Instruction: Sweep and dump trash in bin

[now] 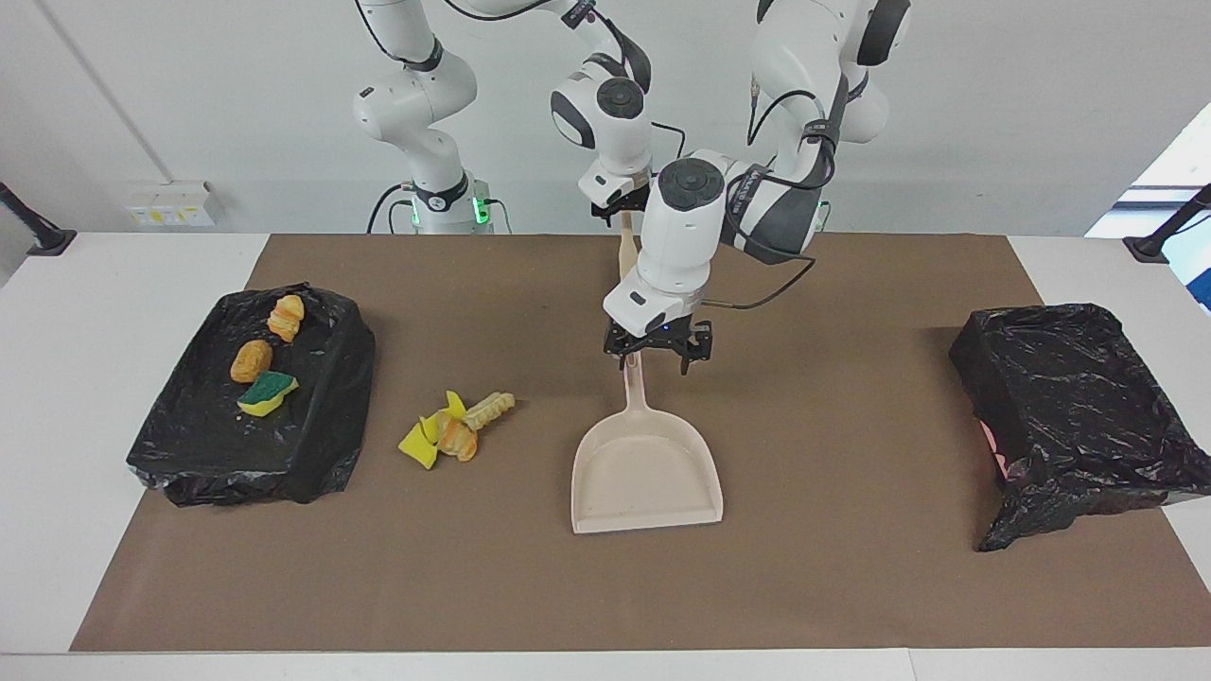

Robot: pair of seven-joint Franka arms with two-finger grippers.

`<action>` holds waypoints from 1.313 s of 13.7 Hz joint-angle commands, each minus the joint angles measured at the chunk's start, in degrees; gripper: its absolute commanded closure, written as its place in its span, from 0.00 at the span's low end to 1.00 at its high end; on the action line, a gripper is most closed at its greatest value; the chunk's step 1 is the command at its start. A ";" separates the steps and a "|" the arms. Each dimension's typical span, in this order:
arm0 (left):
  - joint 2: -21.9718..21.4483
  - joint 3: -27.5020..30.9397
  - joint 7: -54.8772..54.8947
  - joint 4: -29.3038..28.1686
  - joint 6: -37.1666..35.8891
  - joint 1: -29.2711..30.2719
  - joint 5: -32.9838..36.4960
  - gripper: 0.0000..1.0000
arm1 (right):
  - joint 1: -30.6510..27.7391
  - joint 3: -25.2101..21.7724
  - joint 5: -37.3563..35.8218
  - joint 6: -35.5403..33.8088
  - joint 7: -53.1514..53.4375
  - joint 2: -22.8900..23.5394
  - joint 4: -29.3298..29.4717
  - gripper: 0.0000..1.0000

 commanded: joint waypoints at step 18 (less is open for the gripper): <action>1.89 0.96 2.53 -4.03 3.97 -1.67 8.86 1.00 | -3.30 -1.12 -1.38 -10.71 -0.85 -6.42 2.01 1.00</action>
